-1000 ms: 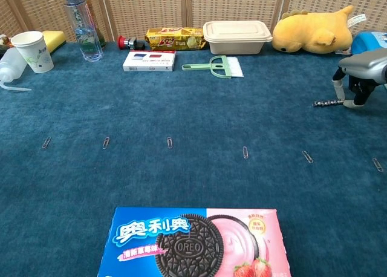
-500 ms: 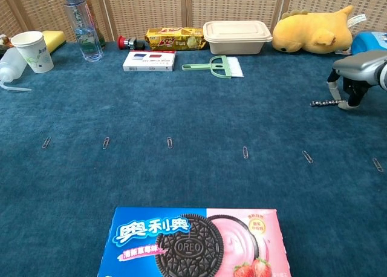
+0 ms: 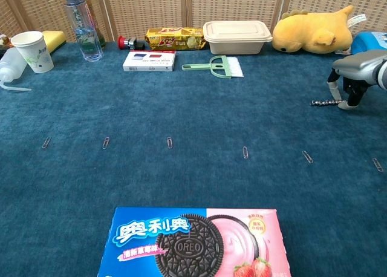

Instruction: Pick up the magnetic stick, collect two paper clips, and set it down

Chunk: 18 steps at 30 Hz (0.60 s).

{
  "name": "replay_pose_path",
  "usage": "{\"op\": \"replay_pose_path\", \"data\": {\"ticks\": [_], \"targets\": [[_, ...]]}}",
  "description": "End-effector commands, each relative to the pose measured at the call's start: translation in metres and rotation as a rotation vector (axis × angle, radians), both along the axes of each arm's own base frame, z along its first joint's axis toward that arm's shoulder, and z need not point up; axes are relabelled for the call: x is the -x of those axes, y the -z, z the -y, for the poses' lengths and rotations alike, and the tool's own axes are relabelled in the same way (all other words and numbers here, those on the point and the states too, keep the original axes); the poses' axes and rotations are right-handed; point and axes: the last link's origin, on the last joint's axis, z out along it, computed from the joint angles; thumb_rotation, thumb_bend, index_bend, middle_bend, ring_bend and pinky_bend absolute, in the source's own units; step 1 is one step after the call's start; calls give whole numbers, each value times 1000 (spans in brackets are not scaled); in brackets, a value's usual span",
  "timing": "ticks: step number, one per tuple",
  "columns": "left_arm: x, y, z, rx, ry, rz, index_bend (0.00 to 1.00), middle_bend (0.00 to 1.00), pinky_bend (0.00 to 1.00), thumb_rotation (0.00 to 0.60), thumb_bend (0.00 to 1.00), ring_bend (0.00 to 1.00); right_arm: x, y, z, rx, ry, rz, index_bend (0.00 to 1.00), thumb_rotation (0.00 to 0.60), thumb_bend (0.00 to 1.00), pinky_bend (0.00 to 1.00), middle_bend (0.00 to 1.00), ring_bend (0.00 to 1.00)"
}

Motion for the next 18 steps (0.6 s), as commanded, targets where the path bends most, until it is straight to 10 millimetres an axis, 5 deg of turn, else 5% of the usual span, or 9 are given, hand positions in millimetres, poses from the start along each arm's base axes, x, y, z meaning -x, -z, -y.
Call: {"op": "replay_pose_path", "data": {"ticks": [1,18], "targets": [[0,0,0,-1,0,0,215,328,237,442,202,304,-1,0,0,2,3,2,623,600,402,1000,885,954],[0,0,0,1,2,1,209,328,237,441,202,303,-9,-3,-2,18,16,31,673,600,452,1000,892,957]]}}
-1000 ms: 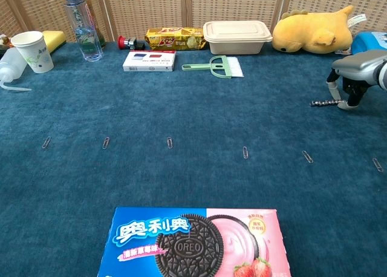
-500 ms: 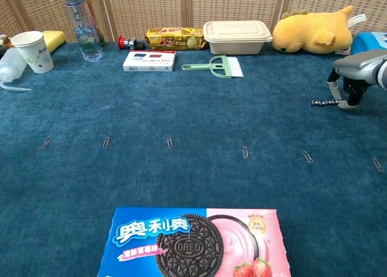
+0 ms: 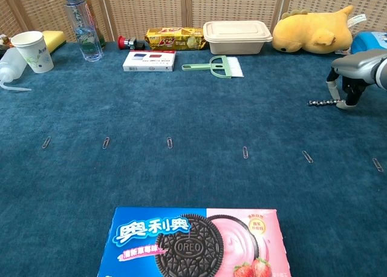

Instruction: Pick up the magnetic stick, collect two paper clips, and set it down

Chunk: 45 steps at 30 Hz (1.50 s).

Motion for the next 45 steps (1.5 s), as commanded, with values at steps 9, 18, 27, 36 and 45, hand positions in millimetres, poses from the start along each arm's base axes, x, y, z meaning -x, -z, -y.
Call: {"op": "replay_pose_path", "data": {"ticks": [9,18,27,36,45], "targets": [[-1,0,-1,-4,4,2,197,328,237,439,202,301,-20,-22,-3,48,-63,54,684,600,465,1000,892,958],[-1,-1,-2,-13,10,7,196,328,237,438,202,300,-45,-52,-31,68,-168,125,691,600,469,1000,894,958],[-1,-2,-2,-20,17,15,195,328,237,438,202,295,-66,-82,-67,74,-287,157,694,600,470,1000,895,959],[-1,-3,-1,-26,24,22,195,328,237,437,202,295,-70,-99,-108,59,-376,109,689,600,470,1000,895,959],[-3,-3,-3,-25,41,28,185,328,237,439,202,294,-53,-89,-149,3,-380,34,686,600,470,1000,895,958]]}}
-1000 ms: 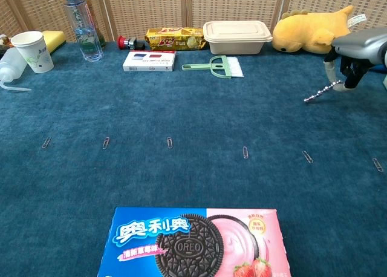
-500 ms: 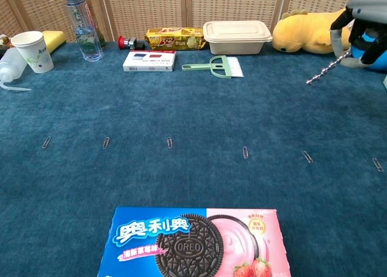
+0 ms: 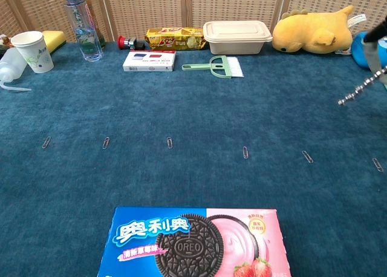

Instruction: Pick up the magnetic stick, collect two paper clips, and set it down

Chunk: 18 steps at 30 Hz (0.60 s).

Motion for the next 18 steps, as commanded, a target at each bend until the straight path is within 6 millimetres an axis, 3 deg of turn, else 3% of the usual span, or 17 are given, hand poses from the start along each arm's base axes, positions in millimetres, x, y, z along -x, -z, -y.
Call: {"op": "replay_pose_path", "data": {"ticks": [1,11,18], "targets": [[-1,0,-1,0,6,5,184,328,237,440,202,295,4,8,-13,-23,-1,-22,687,600,470,1000,895,958],[-3,-1,-1,-2,19,5,185,328,237,440,202,294,28,26,-34,-64,25,-122,690,600,470,1000,895,959],[-5,-1,-1,-4,28,12,184,328,237,440,202,294,39,38,-35,-90,45,-146,693,600,470,1000,895,959]]}}
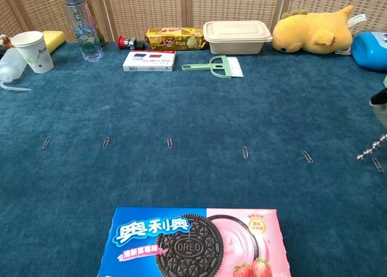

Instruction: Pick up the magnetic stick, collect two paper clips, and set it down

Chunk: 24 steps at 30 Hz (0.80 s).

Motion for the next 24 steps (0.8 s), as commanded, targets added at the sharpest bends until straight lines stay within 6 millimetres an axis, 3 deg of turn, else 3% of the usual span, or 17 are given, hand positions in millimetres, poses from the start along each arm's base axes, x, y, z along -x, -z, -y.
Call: {"op": "replay_pose_path", "data": {"ticks": [1,24], "targets": [[0,-1,1,-4,0,-1,184,328,237,439,202,294,3,3,1,0,3,-10,692,600,470,1000,895,958],[-2,-1,3,0,0,-5,184,328,237,441,202,294,23,2,6,34,37,-86,682,600,470,1000,894,957]]}}
